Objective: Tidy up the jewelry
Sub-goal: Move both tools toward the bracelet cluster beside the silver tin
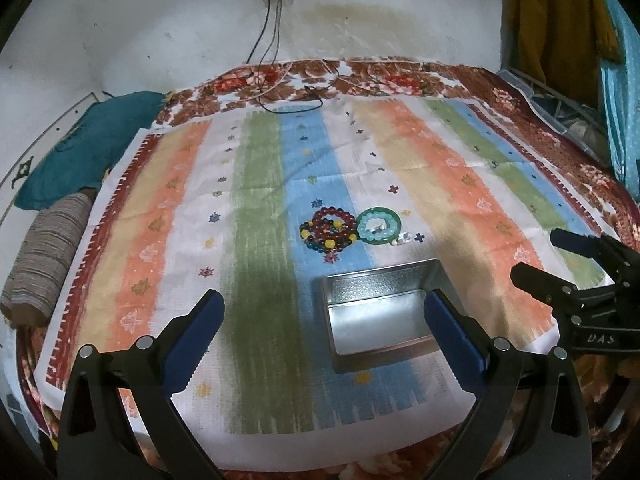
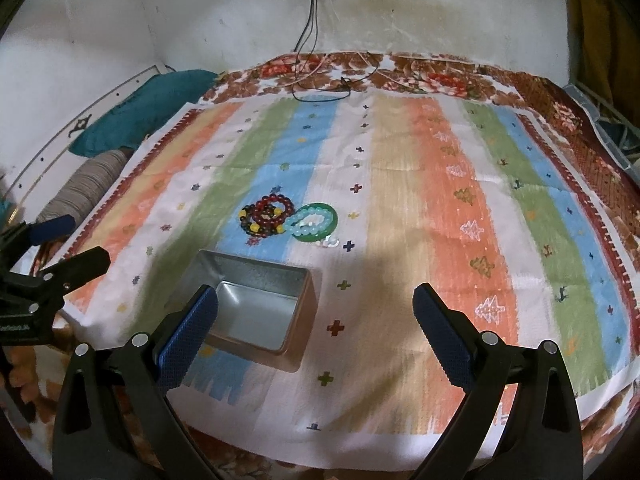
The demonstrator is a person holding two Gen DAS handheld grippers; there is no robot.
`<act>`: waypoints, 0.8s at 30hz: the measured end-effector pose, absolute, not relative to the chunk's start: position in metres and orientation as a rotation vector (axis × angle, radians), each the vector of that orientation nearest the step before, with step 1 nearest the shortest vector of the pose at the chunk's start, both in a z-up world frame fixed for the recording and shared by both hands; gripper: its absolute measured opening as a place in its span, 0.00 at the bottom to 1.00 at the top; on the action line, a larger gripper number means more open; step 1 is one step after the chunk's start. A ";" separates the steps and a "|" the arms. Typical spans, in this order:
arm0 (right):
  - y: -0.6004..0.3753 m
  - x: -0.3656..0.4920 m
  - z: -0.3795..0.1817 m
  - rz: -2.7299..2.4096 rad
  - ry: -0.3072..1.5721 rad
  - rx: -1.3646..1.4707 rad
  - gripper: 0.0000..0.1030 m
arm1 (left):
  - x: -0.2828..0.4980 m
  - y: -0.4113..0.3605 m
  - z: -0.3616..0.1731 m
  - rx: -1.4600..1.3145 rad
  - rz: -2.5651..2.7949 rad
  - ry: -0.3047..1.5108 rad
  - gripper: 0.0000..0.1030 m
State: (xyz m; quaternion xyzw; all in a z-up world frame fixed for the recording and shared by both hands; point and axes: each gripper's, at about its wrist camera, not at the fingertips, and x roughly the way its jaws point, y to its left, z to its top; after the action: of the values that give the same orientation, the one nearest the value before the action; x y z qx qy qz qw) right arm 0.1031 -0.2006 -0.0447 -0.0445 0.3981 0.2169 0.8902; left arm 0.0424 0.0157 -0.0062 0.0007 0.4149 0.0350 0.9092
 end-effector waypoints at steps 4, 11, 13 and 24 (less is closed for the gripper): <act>-0.196 0.114 -0.042 0.451 0.831 -0.104 0.96 | 0.055 0.017 -0.005 0.008 0.078 0.862 0.95; -0.189 0.136 -0.040 0.451 0.850 -0.104 0.96 | 0.078 0.026 -0.006 -0.030 0.099 0.895 0.95; -0.187 0.142 -0.040 0.453 0.859 -0.099 0.96 | 0.084 0.027 -0.006 -0.036 0.106 0.900 0.95; -0.183 0.164 -0.043 0.437 0.899 -0.086 0.96 | 0.116 0.034 -0.009 -0.077 0.119 0.935 0.95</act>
State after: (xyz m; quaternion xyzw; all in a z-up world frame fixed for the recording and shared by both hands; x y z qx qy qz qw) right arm 0.1645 -0.1828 -0.0434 -0.0413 0.4308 0.2096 0.8768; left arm 0.1157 0.0342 -0.0091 -0.0370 0.4504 0.0572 0.8902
